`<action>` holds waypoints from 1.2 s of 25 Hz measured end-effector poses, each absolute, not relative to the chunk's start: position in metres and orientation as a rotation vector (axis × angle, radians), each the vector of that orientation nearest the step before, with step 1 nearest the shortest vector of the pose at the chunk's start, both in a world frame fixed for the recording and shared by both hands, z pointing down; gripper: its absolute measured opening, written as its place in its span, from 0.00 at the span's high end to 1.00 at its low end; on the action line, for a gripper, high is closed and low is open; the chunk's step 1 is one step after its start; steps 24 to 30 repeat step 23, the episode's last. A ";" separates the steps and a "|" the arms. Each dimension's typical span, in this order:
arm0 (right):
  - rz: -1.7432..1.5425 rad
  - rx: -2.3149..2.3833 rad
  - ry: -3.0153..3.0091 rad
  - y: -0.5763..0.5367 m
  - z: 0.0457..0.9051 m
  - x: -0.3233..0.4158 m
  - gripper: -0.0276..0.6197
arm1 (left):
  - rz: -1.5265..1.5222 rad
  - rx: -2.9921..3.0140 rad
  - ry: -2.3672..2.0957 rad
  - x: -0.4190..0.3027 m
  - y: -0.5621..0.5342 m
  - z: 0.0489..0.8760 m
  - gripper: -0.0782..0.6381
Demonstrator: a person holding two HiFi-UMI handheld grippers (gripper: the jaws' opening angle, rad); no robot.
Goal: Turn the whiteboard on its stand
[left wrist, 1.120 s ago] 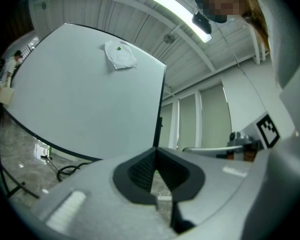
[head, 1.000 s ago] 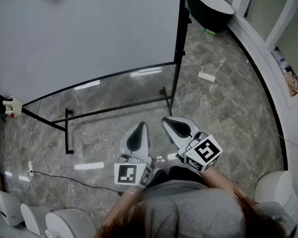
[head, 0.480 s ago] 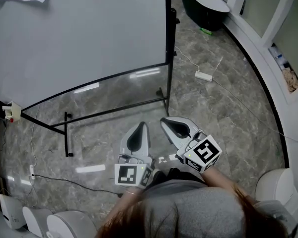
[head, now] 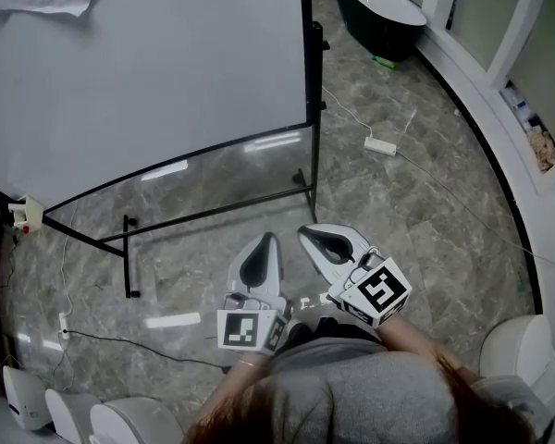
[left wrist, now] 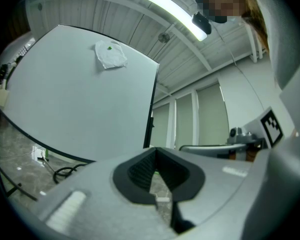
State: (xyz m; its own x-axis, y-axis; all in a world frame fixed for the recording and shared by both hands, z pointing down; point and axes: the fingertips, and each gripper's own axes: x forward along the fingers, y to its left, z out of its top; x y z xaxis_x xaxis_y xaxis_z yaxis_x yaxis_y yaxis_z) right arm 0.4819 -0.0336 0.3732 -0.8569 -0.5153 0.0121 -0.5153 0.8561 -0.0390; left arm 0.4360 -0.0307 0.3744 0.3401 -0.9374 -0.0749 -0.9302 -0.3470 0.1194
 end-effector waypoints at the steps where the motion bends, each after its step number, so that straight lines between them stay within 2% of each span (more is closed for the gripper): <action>1: 0.061 0.840 -3.026 -0.033 0.373 0.482 0.95 | -0.200 2.526 -1.761 0.436 -0.030 0.375 0.89; 30: 0.036 0.812 -3.039 -0.029 0.372 0.477 0.95 | -0.201 2.524 -1.764 0.430 -0.030 0.379 0.89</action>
